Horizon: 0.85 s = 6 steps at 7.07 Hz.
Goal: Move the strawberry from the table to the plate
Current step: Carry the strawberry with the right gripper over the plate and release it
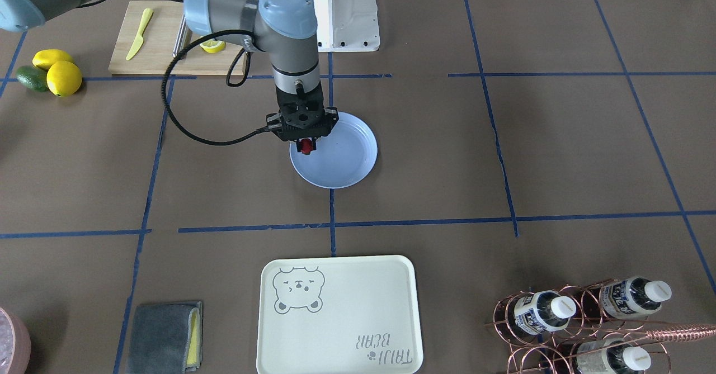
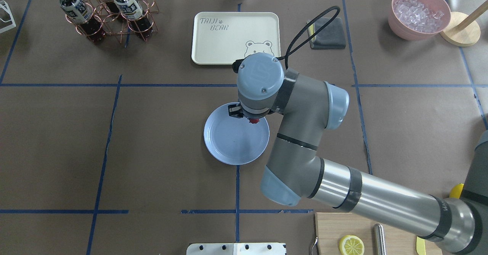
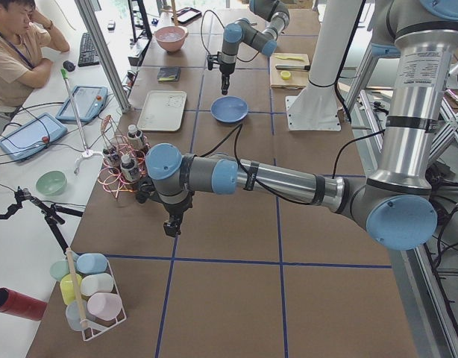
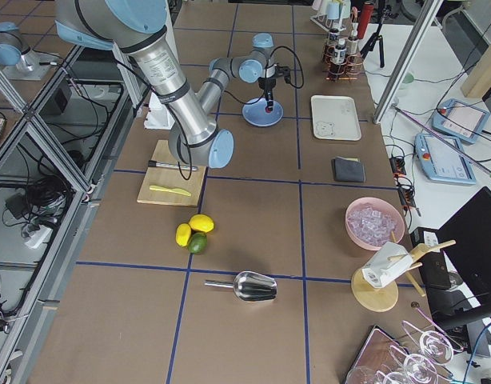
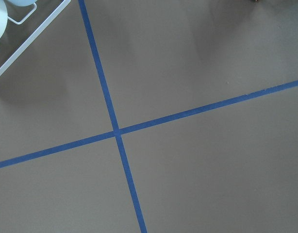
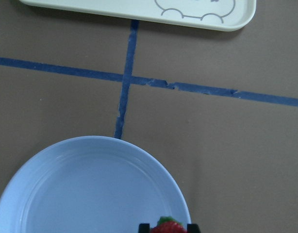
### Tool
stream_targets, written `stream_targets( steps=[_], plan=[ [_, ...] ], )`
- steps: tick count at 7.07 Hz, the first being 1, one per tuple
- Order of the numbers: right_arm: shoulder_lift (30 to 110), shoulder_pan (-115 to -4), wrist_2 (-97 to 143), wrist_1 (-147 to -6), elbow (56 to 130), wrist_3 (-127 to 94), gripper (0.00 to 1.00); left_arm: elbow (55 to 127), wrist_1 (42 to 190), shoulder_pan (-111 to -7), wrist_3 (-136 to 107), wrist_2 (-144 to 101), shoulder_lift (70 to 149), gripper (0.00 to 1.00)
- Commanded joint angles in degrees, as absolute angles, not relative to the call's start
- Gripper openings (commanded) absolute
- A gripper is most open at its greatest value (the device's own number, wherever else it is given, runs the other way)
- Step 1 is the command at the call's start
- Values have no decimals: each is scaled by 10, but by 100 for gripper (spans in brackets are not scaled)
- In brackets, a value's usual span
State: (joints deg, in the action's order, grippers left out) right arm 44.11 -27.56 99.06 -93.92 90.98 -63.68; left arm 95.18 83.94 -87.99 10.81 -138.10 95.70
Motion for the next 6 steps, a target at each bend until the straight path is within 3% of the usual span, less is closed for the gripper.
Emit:
stream_targets(
  steps=[1,4,5,6],
  plan=[
    [417,-238,955,-891,837,-675,0,951,839,-880,108,-1383,957,100],
    [400,-228,947,-874,801,-682,4,950,840,-880,108,-1383,957,100],
    [401,-228,947,-871,801,-683,62,950,840,-880,107,-1384,957,100],
    [402,-230,948,-871,808,-681,99,952,840,-880,107,-1384,957,100]
  ],
)
